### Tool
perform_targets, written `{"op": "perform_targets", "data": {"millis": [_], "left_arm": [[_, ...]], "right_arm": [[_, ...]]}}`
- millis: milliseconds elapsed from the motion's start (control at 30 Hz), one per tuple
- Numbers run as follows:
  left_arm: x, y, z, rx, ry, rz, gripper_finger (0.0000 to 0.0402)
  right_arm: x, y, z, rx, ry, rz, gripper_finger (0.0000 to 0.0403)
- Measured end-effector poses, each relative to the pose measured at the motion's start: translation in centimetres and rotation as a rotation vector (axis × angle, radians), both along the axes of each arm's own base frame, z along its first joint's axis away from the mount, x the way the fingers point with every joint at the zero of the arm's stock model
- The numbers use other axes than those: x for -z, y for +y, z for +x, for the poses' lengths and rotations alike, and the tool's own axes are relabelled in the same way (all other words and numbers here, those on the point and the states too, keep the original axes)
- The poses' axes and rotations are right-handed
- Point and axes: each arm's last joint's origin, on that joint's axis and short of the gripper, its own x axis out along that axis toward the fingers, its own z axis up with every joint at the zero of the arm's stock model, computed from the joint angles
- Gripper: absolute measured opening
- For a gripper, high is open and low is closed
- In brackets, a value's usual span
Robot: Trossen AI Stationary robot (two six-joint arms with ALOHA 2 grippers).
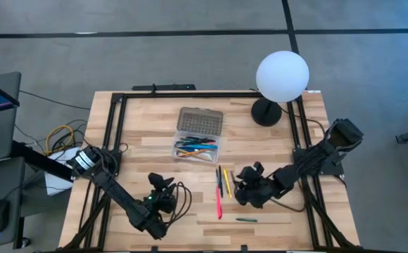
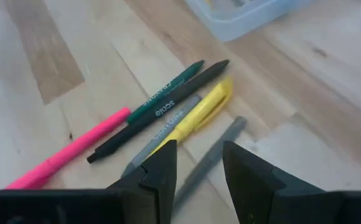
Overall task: Pick & place school supplies into a supply box
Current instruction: Put the gray pen into the gray supply box
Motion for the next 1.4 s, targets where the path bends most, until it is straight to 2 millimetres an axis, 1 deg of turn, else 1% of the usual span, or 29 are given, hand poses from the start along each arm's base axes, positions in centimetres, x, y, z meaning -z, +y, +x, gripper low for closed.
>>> {"op": "perform_targets", "data": {"millis": [233,433,633,1000,1233,1400], "left_arm": [[0.0,-0.1,-0.1,0.000,-0.005,-0.006,0.0135],[0.0,-0.1,-0.1,-0.012,-0.014,-0.023,0.0135],[0.1,-0.2,-0.1,-0.016,-0.014,-0.039,0.0135],[0.2,-0.2,-0.1,-0.019,-0.010,-0.053,0.0135],[0.2,-0.2,-0.1,-0.025,0.002,-0.068,0.0135],[0.3,-0.3,-0.1,-0.031,0.010,-0.080,0.0135]], "right_arm": [[0.3,0.3,1.7,0.107,0.091,0.018,0.0120],[1.1,1.2,2.9,0.124,0.213,0.005,0.0120],[0.8,2.0,4.0,0.142,0.289,-0.019,0.0120],[0.6,2.2,4.1,0.162,0.326,0.023,0.0120],[1.6,2.4,4.2,0.159,0.393,0.064,0.0120],[1.8,2.2,4.1,0.157,0.438,0.084,0.0112]]}}
